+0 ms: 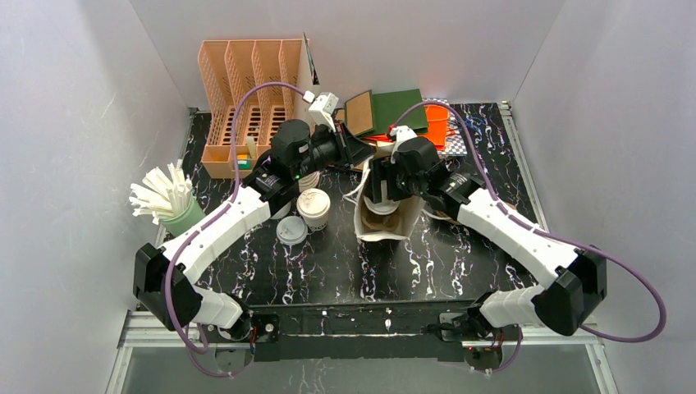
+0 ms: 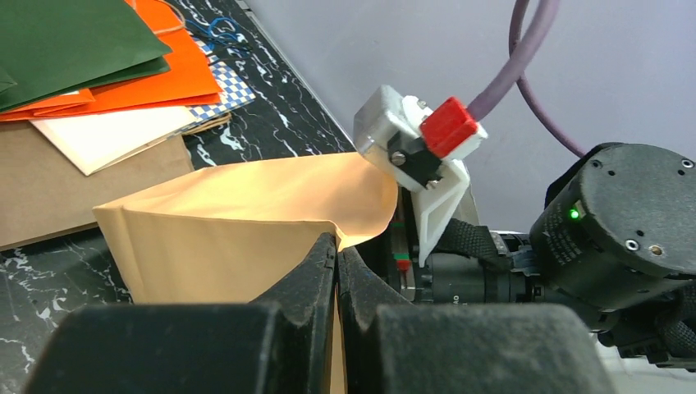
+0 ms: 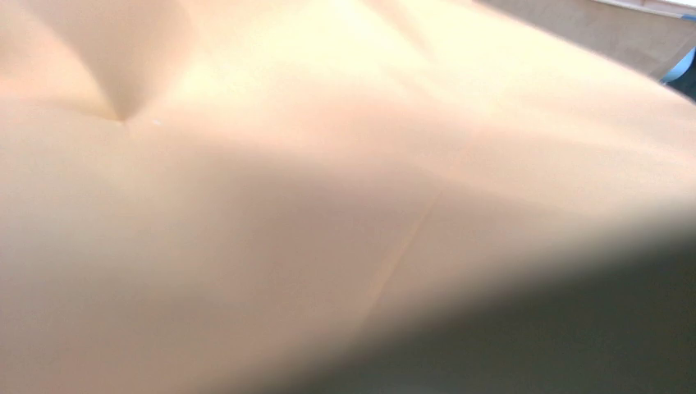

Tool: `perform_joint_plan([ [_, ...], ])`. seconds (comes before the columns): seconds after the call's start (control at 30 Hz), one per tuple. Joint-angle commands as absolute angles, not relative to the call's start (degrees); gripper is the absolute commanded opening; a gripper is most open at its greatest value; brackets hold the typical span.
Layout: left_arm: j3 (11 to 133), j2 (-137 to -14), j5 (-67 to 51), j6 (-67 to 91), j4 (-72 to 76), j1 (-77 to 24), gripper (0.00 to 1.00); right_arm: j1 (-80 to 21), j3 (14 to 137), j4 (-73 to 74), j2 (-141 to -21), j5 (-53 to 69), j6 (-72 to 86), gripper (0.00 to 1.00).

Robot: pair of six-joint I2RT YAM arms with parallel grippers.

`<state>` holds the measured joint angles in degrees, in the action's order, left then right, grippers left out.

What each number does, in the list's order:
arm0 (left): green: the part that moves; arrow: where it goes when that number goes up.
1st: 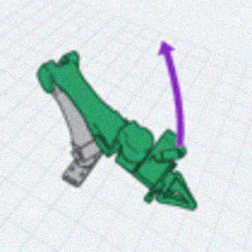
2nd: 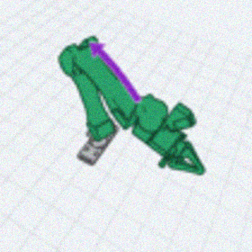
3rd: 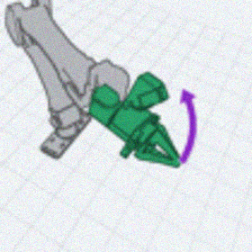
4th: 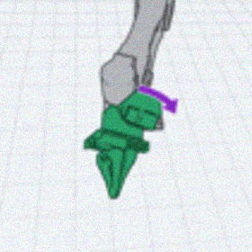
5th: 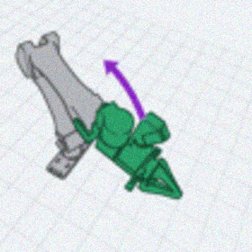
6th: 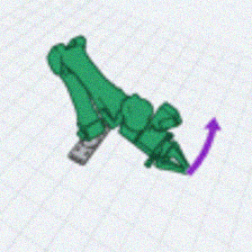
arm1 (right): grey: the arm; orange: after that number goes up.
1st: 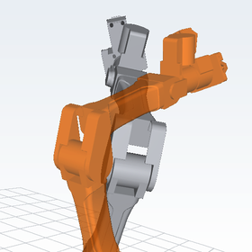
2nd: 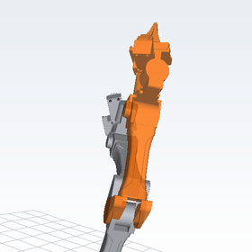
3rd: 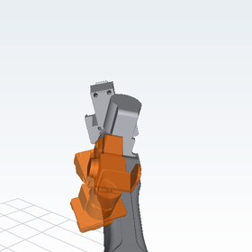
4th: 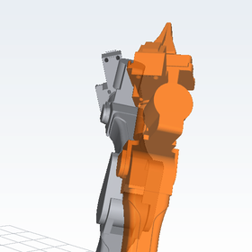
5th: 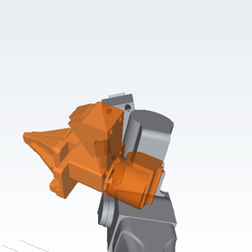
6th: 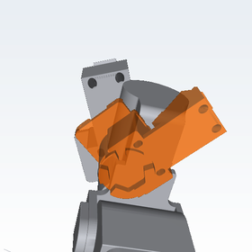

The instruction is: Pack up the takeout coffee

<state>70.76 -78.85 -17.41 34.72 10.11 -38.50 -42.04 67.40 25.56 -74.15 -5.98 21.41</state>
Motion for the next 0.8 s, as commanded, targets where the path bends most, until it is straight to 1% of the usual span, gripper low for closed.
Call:
perform_joint_plan([
  [0.0, 71.0, -77.1, -17.8, 35.0, 12.9, -38.3, 0.0, -41.7, 71.4, 32.4, -76.2, -1.9, 20.9, 0.18],
  [0.2, 70.3, -77.1, -17.8, 35.3, 14.2, -38.4, 0.0, -40.8, 70.0, 32.5, -77.2, -0.8, 20.8, 0.19],
  [0.37, 68.3, -75.7, -17.7, 35.6, 13.8, -38.3, 0.0, -39.7, 64.9, 25.4, -76.3, 0.5, 21.4, 0.18],
  [0.5, 67.2, -74.2, -18.6, 33.6, 10.4, -38.4, 0.0, -39.3, 65.5, 26.5, -78.3, 2.9, 22.0, 0.18],
  [0.67, 63.9, -72.1, -17.7, 34.4, 11.2, -37.9, 0.0, -39.1, 64.8, 25.2, -79.7, 5.4, 21.9, 0.17],
  [0.77, 63.2, -71.6, -17.5, 34.9, 10.8, -37.4, 0.0, -39.1, 65.6, 25.8, -79.5, 4.3, 21.9, 0.16],
])
